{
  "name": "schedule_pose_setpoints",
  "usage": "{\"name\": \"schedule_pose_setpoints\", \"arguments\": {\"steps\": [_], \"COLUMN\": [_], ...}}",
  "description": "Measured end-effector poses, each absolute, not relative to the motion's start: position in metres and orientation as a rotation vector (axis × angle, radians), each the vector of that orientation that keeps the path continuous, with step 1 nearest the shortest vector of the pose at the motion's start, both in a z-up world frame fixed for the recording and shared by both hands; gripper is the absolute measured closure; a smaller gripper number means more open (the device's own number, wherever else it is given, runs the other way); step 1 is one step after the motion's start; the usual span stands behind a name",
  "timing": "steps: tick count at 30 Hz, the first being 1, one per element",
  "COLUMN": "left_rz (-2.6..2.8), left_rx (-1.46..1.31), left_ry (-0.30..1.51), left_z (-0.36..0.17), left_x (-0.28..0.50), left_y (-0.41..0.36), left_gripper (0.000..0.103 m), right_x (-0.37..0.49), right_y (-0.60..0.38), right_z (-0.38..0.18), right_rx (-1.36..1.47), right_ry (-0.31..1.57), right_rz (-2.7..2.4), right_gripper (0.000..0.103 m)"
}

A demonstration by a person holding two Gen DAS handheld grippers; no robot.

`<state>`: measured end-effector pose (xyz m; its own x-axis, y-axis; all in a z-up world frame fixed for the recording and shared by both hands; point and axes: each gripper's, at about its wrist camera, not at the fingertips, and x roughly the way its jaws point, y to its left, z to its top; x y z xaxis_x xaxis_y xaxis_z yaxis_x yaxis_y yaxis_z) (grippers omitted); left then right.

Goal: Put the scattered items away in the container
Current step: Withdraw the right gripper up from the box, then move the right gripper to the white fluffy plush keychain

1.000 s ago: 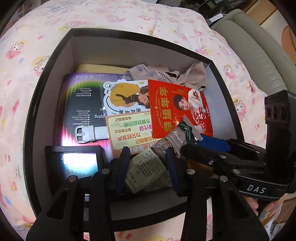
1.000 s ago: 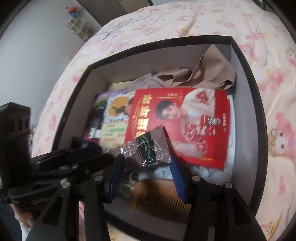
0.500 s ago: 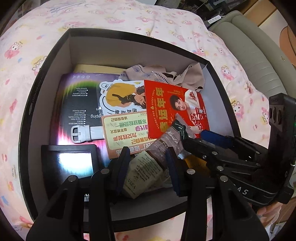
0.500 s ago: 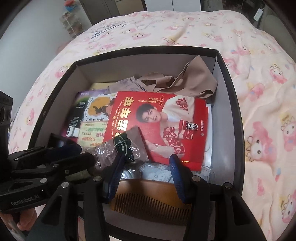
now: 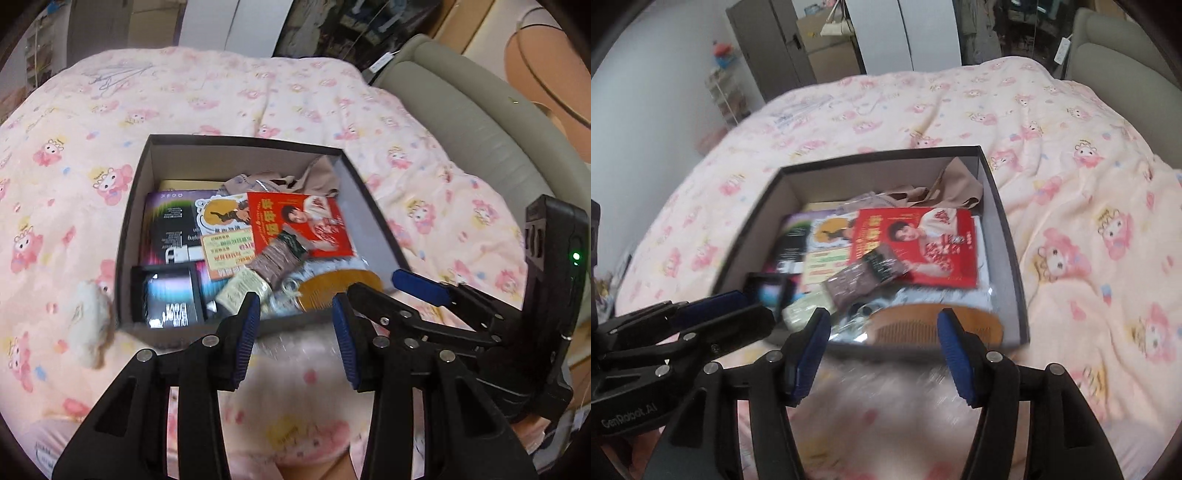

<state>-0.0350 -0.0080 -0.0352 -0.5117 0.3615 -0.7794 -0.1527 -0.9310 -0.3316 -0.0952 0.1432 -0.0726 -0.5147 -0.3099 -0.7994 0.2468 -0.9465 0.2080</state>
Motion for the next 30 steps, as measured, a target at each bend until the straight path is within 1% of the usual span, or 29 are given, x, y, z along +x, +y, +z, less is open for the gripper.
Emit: {"name": "schedule_pose_setpoints", "arguments": {"steps": [5,12,16,23,30], "left_rz": [2.485,2.506,2.541,2.629,2.637], "left_rx": [-1.350,-1.428,-1.444,-1.510,-1.658], "left_ry": [-0.321,-0.371,-0.427,-0.579,-0.851], "left_z": [-0.029,-0.051,-0.057,-0.072,-0.119], "left_x": [-0.002,0.025,0.037,0.044,0.018], "left_y": [-0.023,-0.052,-0.083,-0.146,-0.204], "left_gripper": [0.061,0.062,0.062,0.062,0.062], "right_x": [-0.066,-0.043,-0.039,-0.046,-0.070], "right_y": [0.123,0.091,0.061,-0.005,-0.047], "right_z": [-0.068,-0.091,-0.100,-0.110,-0.147], "right_rx": [1.291,1.332,1.344,1.340,1.440], "right_ry": [-0.086,-0.093,-0.078,-0.035,-0.039], "right_rz": [-2.480,-2.378,-2.304,-2.217,-2.132], "right_gripper": [0.046,0.047,0.047,0.047,0.047]}}
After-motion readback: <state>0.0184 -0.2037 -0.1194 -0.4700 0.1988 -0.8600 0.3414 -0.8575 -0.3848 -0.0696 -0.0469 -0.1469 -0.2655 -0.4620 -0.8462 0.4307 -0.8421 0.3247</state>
